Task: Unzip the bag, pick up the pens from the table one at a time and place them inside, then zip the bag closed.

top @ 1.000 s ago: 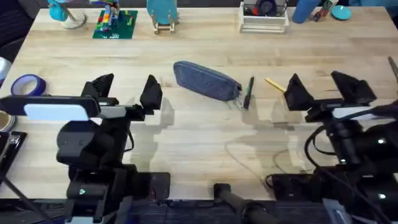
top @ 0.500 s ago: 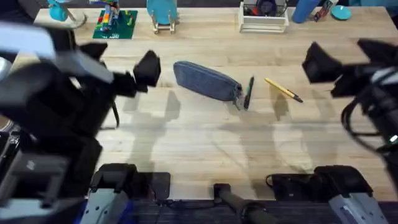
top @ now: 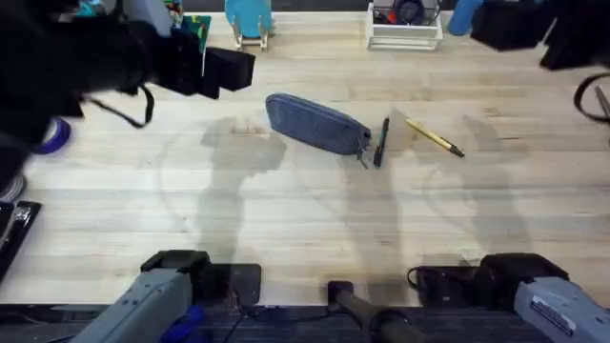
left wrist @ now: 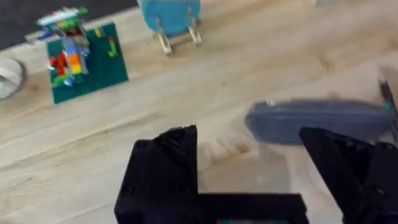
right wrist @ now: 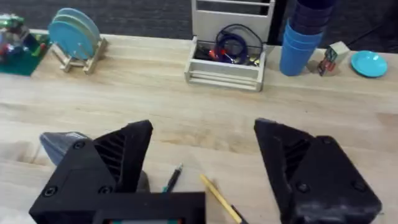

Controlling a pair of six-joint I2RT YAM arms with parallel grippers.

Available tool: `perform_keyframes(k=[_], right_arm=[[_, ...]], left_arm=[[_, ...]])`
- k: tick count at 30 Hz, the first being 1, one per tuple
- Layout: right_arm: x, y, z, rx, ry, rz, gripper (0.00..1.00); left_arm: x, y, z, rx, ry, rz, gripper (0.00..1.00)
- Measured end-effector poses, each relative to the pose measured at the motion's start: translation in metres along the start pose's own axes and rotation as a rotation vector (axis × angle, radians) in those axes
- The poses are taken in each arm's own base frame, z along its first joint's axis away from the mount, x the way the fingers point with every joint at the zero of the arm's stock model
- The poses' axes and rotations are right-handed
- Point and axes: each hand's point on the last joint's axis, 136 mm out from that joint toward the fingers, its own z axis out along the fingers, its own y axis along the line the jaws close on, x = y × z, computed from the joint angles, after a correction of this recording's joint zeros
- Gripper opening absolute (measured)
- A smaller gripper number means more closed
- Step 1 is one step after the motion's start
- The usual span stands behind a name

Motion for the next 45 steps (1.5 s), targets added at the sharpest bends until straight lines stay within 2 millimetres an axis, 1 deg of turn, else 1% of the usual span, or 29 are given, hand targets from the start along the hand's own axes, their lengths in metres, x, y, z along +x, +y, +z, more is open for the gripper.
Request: perform_keyframes(k=[3,5,8,12,15,18,22,25,28,39,45], right_arm=[[-0.008,0.006,0.002,-0.021,-0.001,-0.007,0.995],[-0.01,0.01,0.003,-0.033,-0.001,-0.012,0.995],[-0.008,0.013,0.003,-0.043,0.005,-0.015,0.996],[-0.008,0.014,0.003,-0.045,0.006,-0.015,0.996],[-0.008,0.014,0.003,-0.046,0.006,-0.015,0.996],[-0.007,0.014,0.003,-0.046,0.01,-0.015,0.996],[-0.005,0.014,0.003,-0.046,0.02,-0.014,0.996],[-0.004,0.014,0.002,-0.046,0.022,-0.013,0.996],[-0.002,0.014,0.002,-0.045,0.031,-0.012,0.996],[0.0,0.014,0.002,-0.045,0.04,-0.011,0.996],[0.0,0.014,0.002,-0.045,0.04,-0.011,0.996]], left_arm=[[-0.001,0.0,0.004,0.033,0.078,0.032,0.992],[-0.003,-0.001,0.008,0.058,0.109,0.06,0.991],[-0.005,-0.005,0.018,0.109,0.122,0.107,0.992],[0.0,-0.014,0.033,0.205,0.133,0.18,0.991],[0.004,-0.016,0.042,0.286,0.124,0.215,0.991],[0.009,-0.012,0.05,0.371,0.093,0.24,0.991],[0.009,-0.008,0.054,0.469,0.012,0.304,0.991],[0.008,-0.009,0.057,0.526,-0.053,0.374,0.991],[0.008,-0.01,0.063,0.574,-0.113,0.435,0.991],[0.02,-0.012,0.108,0.71,-0.263,0.536,0.991],[0.026,-0.011,0.123,0.741,-0.307,0.544,0.991]])
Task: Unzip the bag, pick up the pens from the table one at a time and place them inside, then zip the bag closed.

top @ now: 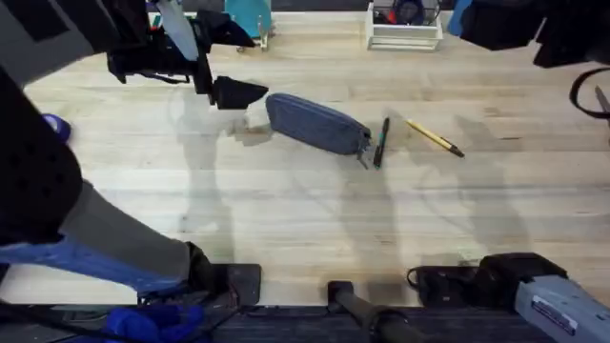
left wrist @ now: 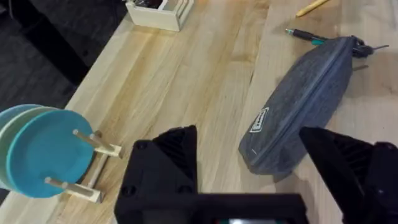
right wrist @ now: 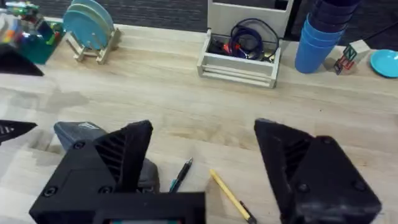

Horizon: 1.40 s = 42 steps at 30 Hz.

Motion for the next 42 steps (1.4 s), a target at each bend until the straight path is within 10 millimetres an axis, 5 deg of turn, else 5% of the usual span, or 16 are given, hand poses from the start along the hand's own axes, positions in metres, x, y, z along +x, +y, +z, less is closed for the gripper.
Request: perform_keyframes(k=[15,24,31,42], right_arm=[[0.023,-0.005,0.032,0.001,0.115,0.018,0.996],[0.023,-0.005,0.033,0.001,0.118,0.019,0.996],[0.024,-0.005,0.033,0.001,0.119,0.018,0.996],[0.023,-0.005,0.033,0.001,0.118,0.019,0.995]], left_arm=[[0.02,-0.024,0.011,0.105,-0.03,-0.072,0.992],[0.028,-0.022,0.014,0.108,-0.029,0.006,0.991],[0.05,-0.027,0.035,0.162,-0.03,-0.017,0.991],[0.044,-0.039,0.057,0.219,-0.035,0.044,0.993]])
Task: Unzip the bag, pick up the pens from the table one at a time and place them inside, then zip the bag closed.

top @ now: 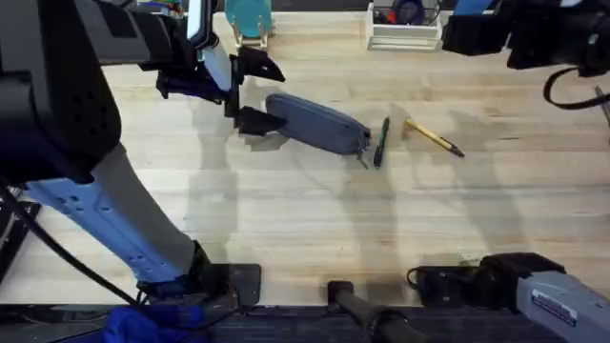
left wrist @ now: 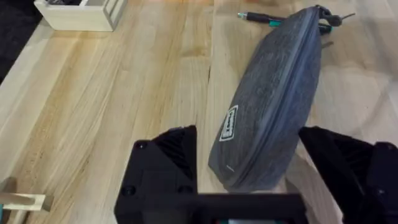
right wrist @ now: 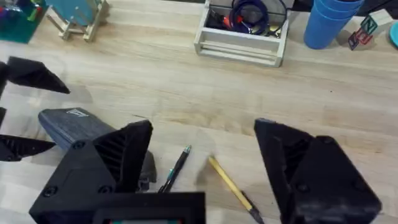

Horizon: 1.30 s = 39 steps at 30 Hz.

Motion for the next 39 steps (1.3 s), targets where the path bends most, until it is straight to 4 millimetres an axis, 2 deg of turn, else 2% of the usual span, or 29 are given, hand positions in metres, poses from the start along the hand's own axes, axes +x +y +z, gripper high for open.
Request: perform_keyframes(k=[24,26,30,33,35,37,39], right_arm=[[0.0001,-0.0001,0.0,0.0,0.0,0.0,0.996],[0.0001,0.0,0.0,0.0,0.0,0.0,0.996],[0.0001,-0.0001,-0.0001,0.0,0.0,0.0,0.996],[0.0002,-0.0001,0.0,0.0,0.001,0.0,0.996],[0.0001,0.0,0.0,0.0,0.0,0.0,0.995],[0.0001,-0.0001,0.0,0.0,0.0,0.0,0.995],[0.0001,-0.0001,0.0,0.0,0.0,0.0,0.996]], left_arm=[[0.0013,-0.0007,-0.0008,0.001,0.006,-0.005,0.983],[0.0013,-0.0008,-0.0008,0.001,0.006,-0.005,0.866],[0.0016,-0.0018,-0.0007,0.004,0.008,-0.008,0.533],[0.0018,-0.0019,-0.0009,0.005,0.009,-0.009,0.392],[0.0019,-0.002,-0.0009,0.005,0.009,-0.01,0.265],[0.002,-0.0021,-0.0009,0.005,0.01,-0.009,0.093],[0.0021,-0.0021,-0.0007,0.005,0.011,-0.009,0.048]])
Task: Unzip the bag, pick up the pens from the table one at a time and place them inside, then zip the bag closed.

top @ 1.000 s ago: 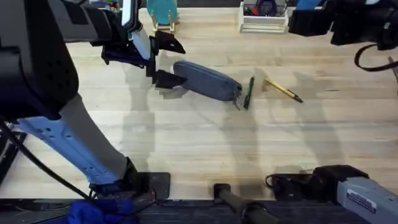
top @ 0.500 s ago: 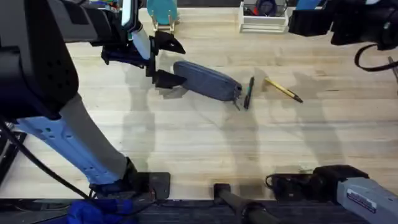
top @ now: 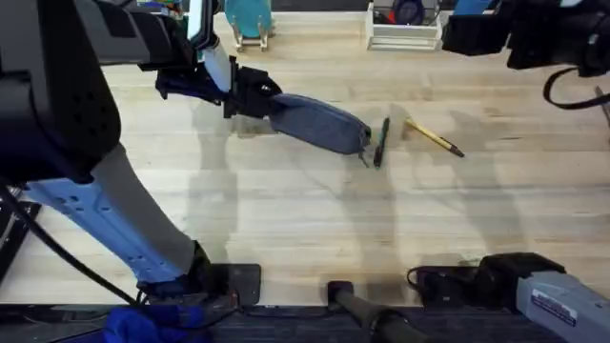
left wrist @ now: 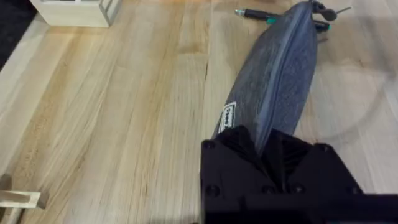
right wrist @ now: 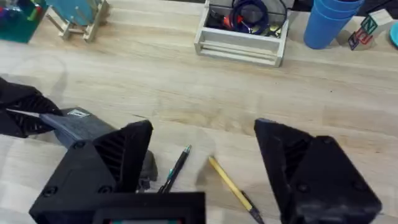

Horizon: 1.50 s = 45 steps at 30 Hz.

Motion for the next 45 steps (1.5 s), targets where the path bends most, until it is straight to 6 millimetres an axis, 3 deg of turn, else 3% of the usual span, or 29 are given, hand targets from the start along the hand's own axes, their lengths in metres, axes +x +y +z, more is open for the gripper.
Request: perform_keyframes(k=[13,24,34,45], right_arm=[[0.012,0.003,0.0,-0.015,0.049,0.025,0.996],[0.045,0.035,-0.008,-0.207,0.178,-0.039,0.996],[0.083,0.046,-0.02,-0.269,0.336,-0.042,0.996],[0.103,0.073,-0.03,-0.353,0.42,-0.101,0.996]], left_arm=[[0.0,0.0,0.0,0.0,0.0,0.0,0.043],[0.0,0.0,0.0,0.0,0.0,0.0,0.043],[0.0,0.0,0.0,0.0,0.0,0.0,0.043],[0.0,0.0,0.0,0.0,0.001,0.0,0.043]])
